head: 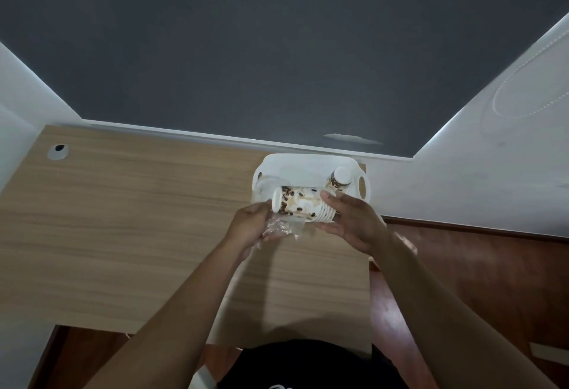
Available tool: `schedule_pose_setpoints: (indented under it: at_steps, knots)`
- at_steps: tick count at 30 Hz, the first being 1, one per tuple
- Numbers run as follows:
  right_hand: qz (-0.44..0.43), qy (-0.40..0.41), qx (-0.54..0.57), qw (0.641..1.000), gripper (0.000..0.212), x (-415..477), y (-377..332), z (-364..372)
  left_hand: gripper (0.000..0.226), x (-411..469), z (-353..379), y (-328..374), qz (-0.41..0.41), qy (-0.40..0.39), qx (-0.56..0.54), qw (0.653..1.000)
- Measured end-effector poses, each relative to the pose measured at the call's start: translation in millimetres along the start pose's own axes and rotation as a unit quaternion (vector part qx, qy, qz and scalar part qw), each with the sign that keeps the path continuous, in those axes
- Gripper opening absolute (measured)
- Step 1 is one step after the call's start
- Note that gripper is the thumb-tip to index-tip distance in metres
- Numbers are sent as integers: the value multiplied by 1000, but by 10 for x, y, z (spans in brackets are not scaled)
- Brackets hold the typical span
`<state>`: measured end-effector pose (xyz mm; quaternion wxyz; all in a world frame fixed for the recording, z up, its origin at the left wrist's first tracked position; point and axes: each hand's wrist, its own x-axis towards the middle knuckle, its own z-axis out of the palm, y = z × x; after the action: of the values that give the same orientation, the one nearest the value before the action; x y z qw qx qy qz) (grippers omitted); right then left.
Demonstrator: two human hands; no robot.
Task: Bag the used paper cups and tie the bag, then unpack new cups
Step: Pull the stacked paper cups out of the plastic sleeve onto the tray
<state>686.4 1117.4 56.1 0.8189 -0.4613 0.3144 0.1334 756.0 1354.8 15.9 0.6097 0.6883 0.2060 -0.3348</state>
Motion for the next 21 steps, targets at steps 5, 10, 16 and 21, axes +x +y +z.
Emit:
schedule_pose_setpoints:
  at_steps: [5,10,16,21]
  knots:
    - [-34,73,-100,992,46,123,183,85,22,-47,115,105,65,-13,-25,997]
    - [-19,39,-181,982,45,181,226,118,18,-4,186,134,125,-18,33,991]
    - [-83,18,-424,902,93,340,377,-79,24,-18,256,267,156,-73,59,983]
    - [-163,111,-382,903,87,585,223,-201,29,-23,278,338,164,-110,78,977]
